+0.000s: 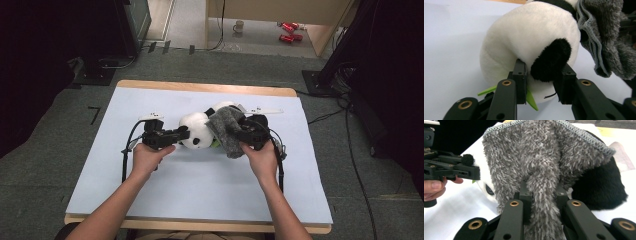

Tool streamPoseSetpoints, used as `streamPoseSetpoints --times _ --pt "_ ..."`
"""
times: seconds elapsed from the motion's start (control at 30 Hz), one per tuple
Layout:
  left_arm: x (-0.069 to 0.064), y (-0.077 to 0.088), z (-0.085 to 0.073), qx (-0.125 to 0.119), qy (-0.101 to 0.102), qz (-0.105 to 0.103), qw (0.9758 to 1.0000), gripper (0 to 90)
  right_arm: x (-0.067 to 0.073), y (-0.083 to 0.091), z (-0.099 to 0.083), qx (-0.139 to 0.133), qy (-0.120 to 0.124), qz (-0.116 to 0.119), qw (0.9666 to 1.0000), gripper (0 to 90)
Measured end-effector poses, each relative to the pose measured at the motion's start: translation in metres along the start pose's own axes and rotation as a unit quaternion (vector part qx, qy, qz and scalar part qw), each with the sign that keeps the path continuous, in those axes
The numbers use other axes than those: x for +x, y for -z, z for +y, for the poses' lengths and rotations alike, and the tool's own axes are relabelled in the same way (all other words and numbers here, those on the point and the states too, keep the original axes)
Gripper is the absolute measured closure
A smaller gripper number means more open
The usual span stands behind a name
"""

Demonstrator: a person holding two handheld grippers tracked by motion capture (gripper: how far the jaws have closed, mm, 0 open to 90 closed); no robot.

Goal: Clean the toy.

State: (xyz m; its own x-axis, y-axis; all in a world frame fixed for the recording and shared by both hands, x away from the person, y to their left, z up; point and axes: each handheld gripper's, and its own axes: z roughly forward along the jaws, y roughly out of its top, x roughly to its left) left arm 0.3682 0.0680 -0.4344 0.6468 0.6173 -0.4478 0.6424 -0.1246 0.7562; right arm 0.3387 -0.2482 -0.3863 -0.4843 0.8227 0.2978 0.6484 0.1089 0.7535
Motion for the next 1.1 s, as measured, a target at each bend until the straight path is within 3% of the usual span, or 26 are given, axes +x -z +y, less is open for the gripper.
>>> streamPoseSetpoints --times 0.1,0.17,0.27,0.37,0.47,0.6,0.67,0.77,0.87,0.93,0.97,1.0,1.03,1.1 --pt "0.002 0.002 0.0 0.004 -0.012 0.005 0.9999 57.9 0.002 -0.006 -0.001 0.007 0.017 -0.014 0.9997 76.7" --pt "0.001 0.004 0.0 0.008 -0.042 0.012 0.999 52.7 -0.001 -0.009 -0.003 0.006 0.014 -0.014 0.9998 76.7" --pt "-0.002 0.009 0.002 0.014 -0.097 0.025 0.9949 47.4 -0.006 -0.01 -0.004 0.007 0.009 -0.011 0.9999 76.6" --pt "-0.002 0.019 0.01 -0.007 -0.122 0.008 0.9925 42.2 -0.007 -0.012 -0.003 0.009 0.009 -0.008 0.9999 76.5" --pt "-0.001 0.02 0.021 0.008 -0.137 -0.012 0.9905 35.3 -0.007 -0.012 -0.004 0.012 0.007 -0.005 0.9999 76.4" --pt "-0.002 0.015 0.036 0.014 -0.172 -0.014 0.985 32.2 -0.007 -0.012 -0.004 0.015 0.008 -0.004 0.9999 76.2" --pt "-0.002 0.01 0.043 0.034 -0.18 -0.023 0.9828 29.3 -0.007 -0.012 -0.005 0.014 0.008 -0.005 0.9998 76.1" --pt "-0.005 0.002 0.052 0.052 -0.206 -0.015 0.9771 29.5 -0.006 -0.012 -0.005 0.015 0.007 -0.006 0.9998 75.9" --pt "-0.005 -0.011 0.058 0.075 -0.205 -0.023 0.9756 27.9 -0.005 -0.012 -0.006 0.015 0.006 -0.005 0.9998 75.7" --pt "-0.006 -0.019 0.055 0.093 -0.228 -0.011 0.9691 24.5 -0.005 -0.013 -0.006 0.016 0.006 -0.004 0.9999 75.5" --pt "-0.007 -0.023 0.053 0.097 -0.244 -0.002 0.9649 24.6 -0.004 -0.013 -0.007 0.017 0.007 -0.003 0.9998 75.3" --pt "-0.008 -0.026 0.05 0.103 -0.264 0.009 0.9591 25.8 -0.004 -0.014 -0.007 0.018 0.007 -0.004 0.9998 75.1" --pt "-0.008 -0.027 0.048 0.103 -0.272 0.012 0.9565 28.7 -0.003 -0.014 -0.008 0.021 0.009 -0.005 0.9997 75.0" --pt "-0.005 -0.027 0.047 0.101 -0.257 0.012 0.9609 38.7 -0.001 -0.014 -0.008 0.019 0.012 -0.008 0.9997 75.0"
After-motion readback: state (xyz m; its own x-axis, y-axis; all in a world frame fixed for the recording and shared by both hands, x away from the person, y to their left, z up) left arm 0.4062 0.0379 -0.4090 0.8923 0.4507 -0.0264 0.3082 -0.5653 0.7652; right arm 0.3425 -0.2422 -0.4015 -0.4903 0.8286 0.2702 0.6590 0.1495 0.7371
